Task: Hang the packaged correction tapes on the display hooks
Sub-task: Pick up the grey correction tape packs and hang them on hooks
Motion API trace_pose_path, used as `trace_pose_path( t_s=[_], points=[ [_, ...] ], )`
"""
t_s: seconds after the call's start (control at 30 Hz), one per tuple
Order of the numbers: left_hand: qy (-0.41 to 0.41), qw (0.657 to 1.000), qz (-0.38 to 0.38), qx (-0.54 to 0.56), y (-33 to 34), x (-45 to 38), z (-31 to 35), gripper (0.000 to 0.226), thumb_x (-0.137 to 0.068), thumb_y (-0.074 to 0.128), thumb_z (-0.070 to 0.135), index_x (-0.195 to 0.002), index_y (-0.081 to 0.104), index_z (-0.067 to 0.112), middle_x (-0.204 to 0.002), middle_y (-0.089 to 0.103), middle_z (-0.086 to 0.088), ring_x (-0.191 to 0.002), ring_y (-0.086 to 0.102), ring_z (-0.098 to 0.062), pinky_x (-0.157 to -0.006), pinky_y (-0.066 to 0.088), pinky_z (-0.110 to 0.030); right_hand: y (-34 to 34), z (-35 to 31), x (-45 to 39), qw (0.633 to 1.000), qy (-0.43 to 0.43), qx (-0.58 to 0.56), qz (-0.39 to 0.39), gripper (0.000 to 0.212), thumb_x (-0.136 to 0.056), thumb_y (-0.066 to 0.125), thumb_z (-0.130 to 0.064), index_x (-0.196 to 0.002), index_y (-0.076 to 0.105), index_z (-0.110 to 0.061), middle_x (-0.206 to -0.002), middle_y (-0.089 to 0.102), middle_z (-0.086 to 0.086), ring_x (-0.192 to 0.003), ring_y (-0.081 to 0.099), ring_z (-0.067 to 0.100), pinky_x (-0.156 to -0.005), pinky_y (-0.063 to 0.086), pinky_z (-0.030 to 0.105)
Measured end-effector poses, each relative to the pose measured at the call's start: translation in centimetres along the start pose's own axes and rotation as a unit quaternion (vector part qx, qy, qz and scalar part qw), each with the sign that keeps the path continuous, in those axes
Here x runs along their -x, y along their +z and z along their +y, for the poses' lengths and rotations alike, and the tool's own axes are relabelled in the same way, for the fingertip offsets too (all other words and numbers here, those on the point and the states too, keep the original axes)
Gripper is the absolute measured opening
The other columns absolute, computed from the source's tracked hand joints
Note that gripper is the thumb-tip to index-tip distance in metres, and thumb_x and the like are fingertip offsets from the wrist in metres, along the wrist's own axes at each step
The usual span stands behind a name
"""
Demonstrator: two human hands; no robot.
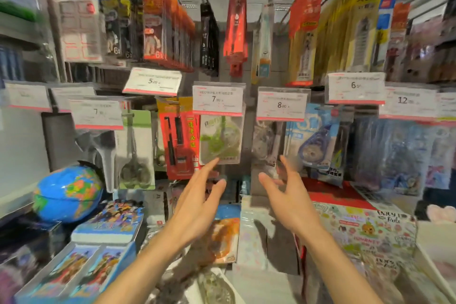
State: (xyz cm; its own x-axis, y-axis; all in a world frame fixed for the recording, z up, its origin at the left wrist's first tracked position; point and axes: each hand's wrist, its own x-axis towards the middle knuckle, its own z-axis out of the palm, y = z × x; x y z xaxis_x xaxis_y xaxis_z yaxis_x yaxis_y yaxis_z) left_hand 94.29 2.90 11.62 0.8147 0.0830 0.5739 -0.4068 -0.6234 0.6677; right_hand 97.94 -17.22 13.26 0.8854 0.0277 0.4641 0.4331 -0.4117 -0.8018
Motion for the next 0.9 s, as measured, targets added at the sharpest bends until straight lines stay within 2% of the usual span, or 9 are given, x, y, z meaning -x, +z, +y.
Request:
trace_pose_path(
  t_s=[0.07,0.13,0.23,0.33,0.43,0.5,0.6,0.73,0.9],
  points=[
    [-0.017,1.000,-0.004,0.022,-1.7,1.3,-1.8,0.044,-0.101,0.047,0.044,-0.144,0.036,0.047,-0.131,0.047,0.031,-0.109,0.045,0.026,-0.088,0.033,-0.002,1.4,-0.5,1.4,1.000,0.024,0.000,0.021,0.074,-0.093,0.059,-0.049,-0.154,0.020,-0.034,-0.152,0.040,-0.005,-0.127,0.050,0.009,-0.106,0.041,0.035],
    [-0.035,0.998,-0.011,0.044,-3.4,2.7,-4.0,0.043,-0.101,0.049,0.042,-0.143,0.040,0.043,-0.130,0.055,0.020,-0.110,0.051,0.018,-0.087,0.037,-0.006,3.2,-1.2,3.0,0.998,0.045,0.009,0.043,0.073,-0.093,0.060,-0.046,-0.153,0.023,-0.031,-0.150,0.043,-0.003,-0.123,0.052,0.010,-0.106,0.041,0.035],
    [-0.048,0.997,-0.035,0.057,-5.9,4.5,-6.9,0.043,-0.101,0.048,0.044,-0.142,0.040,0.044,-0.127,0.056,0.022,-0.108,0.052,0.018,-0.085,0.040,-0.006,6.4,-1.9,5.3,0.995,0.068,0.031,0.060,0.071,-0.092,0.061,-0.044,-0.152,0.026,-0.029,-0.152,0.042,0.001,-0.129,0.050,0.016,-0.111,0.038,0.039],
    [-0.068,0.995,-0.047,0.058,-8.4,5.6,-9.2,0.041,-0.100,0.050,0.046,-0.139,0.040,0.047,-0.123,0.057,0.021,-0.099,0.060,0.007,-0.089,0.050,-0.025,10.0,-2.4,7.5,0.994,0.088,0.057,0.040,0.071,-0.093,0.060,-0.044,-0.153,0.025,-0.028,-0.151,0.042,0.001,-0.134,0.046,0.018,-0.112,0.037,0.039],
    [-0.071,0.995,-0.068,0.033,-10.4,6.7,-11.2,0.041,-0.101,0.049,0.044,-0.141,0.040,0.044,-0.126,0.054,0.019,-0.097,0.060,0.007,-0.091,0.052,-0.033,13.3,-2.2,9.0,0.993,0.099,0.065,0.025,0.067,-0.093,0.061,-0.043,-0.150,0.030,-0.028,-0.135,0.053,0.000,-0.116,0.055,0.013,-0.102,0.044,0.036],
    [-0.065,0.993,-0.096,0.003,-11.5,7.2,-12.5,0.041,-0.101,0.049,0.043,-0.141,0.040,0.041,-0.128,0.051,0.019,-0.098,0.060,0.004,-0.090,0.050,-0.032,15.2,-1.7,9.8,0.991,0.102,0.085,-0.011,0.062,-0.091,0.062,-0.045,-0.145,0.035,-0.029,-0.127,0.058,-0.002,-0.107,0.060,0.013,-0.099,0.046,0.035],
    [-0.026,0.983,-0.155,-0.100,-12.6,7.4,-14.4,0.040,-0.100,0.051,0.041,-0.139,0.044,0.036,-0.128,0.052,0.013,-0.113,0.055,-0.010,-0.092,0.040,-0.028,17.1,-0.6,10.8,0.978,0.086,0.159,-0.104,0.056,-0.091,0.062,-0.044,-0.141,0.042,-0.030,-0.132,0.055,-0.005,-0.117,0.058,0.014,-0.104,0.045,0.039],
    [0.024,0.942,-0.251,-0.220,-12.9,7.3,-15.7,0.037,-0.099,0.053,0.038,-0.134,0.054,0.025,-0.135,0.053,0.007,-0.129,0.041,-0.015,-0.106,0.032,-0.027,18.9,-0.3,10.7,0.917,-0.007,0.317,-0.242,0.034,-0.092,0.059,-0.043,-0.119,0.062,-0.023,-0.122,0.057,-0.003,-0.118,0.051,0.019,-0.100,0.042,0.036],
    [0.035,0.902,-0.334,-0.270,-13.0,7.2,-16.9,0.036,-0.097,0.054,0.042,-0.130,0.057,0.028,-0.137,0.051,0.008,-0.134,0.036,-0.015,-0.112,0.032,-0.034,20.6,-0.3,9.8,0.854,-0.054,0.398,-0.330,0.043,-0.092,0.055,-0.046,-0.131,0.060,-0.028,-0.146,0.041,0.004,-0.136,0.033,0.025,-0.114,0.028,0.044]
  ],
)
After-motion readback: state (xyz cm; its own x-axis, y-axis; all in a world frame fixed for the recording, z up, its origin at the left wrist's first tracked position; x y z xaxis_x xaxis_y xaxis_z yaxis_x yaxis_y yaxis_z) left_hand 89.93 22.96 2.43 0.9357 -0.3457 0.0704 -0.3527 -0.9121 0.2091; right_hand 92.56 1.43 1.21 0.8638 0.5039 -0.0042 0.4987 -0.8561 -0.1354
